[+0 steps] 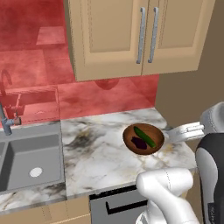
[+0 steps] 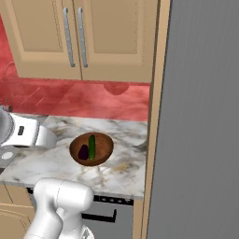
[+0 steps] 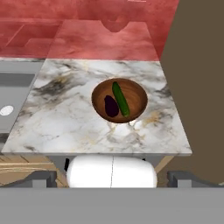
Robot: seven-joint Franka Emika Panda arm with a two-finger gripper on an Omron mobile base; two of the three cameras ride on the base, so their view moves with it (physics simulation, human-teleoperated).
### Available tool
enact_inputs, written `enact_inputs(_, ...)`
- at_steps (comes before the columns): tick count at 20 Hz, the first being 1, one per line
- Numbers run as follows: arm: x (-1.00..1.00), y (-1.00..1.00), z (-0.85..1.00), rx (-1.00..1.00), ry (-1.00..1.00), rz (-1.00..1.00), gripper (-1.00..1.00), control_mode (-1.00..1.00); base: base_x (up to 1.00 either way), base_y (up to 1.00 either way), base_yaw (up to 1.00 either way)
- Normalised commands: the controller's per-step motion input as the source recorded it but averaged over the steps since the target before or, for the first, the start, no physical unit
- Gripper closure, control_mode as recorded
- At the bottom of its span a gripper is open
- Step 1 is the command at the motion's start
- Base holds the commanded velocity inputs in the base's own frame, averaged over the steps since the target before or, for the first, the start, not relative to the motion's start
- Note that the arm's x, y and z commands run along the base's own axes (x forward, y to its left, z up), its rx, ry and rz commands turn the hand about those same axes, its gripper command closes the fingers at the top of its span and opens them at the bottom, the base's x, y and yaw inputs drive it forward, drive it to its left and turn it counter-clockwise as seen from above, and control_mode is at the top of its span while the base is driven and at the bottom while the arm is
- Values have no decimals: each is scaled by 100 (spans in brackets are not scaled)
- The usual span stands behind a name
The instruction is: Take the eggplant, cucumber, and bell pepper from the freezer and place them in the bowl on the counter.
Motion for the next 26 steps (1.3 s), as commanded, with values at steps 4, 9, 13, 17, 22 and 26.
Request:
enact_inputs(4,-3,0,31,0,6,0,-100,-100,0,0,0)
enact_inputs(9,-1,0,25,1,4,0,-100,-100,0,0,0)
enact_inputs(13,0,0,14,2,3,0,-100,-100,0,0,0)
enact_inputs(17,0,0,-1,1,0,0,-100,-100,0,0,0)
enact_inputs(22,0,0,-1,3,0,0,-100,-100,0,0,0)
enact_inputs(26,0,0,0,2,0,0,-100,-100,0,0,0)
